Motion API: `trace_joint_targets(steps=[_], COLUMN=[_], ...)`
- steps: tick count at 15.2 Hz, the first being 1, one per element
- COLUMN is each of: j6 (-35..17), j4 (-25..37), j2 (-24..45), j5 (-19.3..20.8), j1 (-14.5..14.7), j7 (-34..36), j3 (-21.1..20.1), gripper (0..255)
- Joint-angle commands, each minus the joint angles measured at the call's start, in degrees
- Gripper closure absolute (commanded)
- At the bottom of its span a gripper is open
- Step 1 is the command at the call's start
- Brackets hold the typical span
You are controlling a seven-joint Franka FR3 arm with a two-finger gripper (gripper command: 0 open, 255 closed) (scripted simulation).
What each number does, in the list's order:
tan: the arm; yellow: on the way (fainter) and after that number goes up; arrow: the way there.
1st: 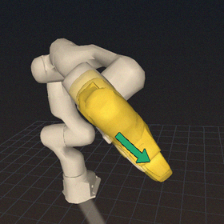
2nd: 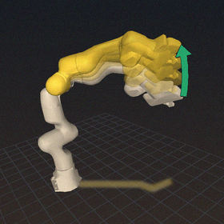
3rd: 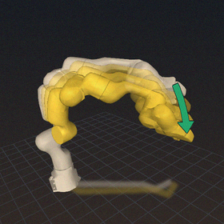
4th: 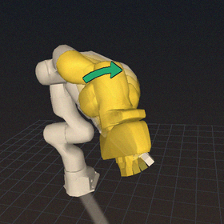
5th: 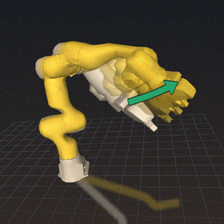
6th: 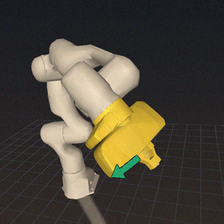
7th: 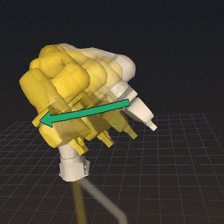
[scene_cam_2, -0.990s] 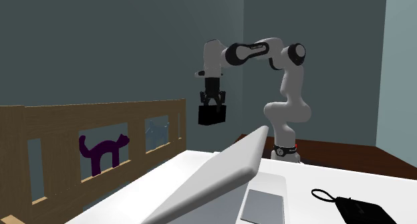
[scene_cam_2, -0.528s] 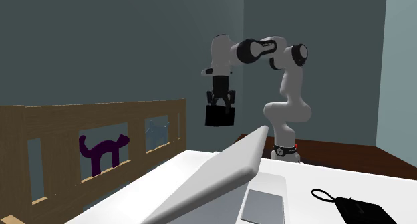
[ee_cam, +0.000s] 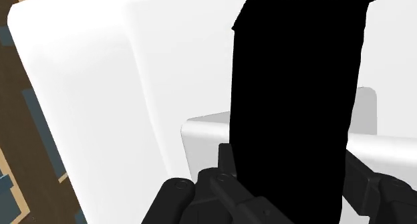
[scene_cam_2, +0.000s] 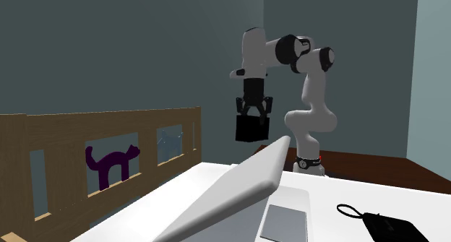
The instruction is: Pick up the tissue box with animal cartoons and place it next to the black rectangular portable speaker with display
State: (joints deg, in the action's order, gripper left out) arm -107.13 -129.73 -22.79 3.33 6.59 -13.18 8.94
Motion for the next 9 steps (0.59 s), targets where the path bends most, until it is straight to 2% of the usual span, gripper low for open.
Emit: trace_joint_targets(steps=[1,9], j6=[0.2,-0.2], j4=[0.8,6.6], j2=[0.6,7.0], j5=[-0.9,-3.7], j1=[1.2,5.6], j7=[2.8,13.0], j3=[-2.0,-9.1], gripper=[255,255])
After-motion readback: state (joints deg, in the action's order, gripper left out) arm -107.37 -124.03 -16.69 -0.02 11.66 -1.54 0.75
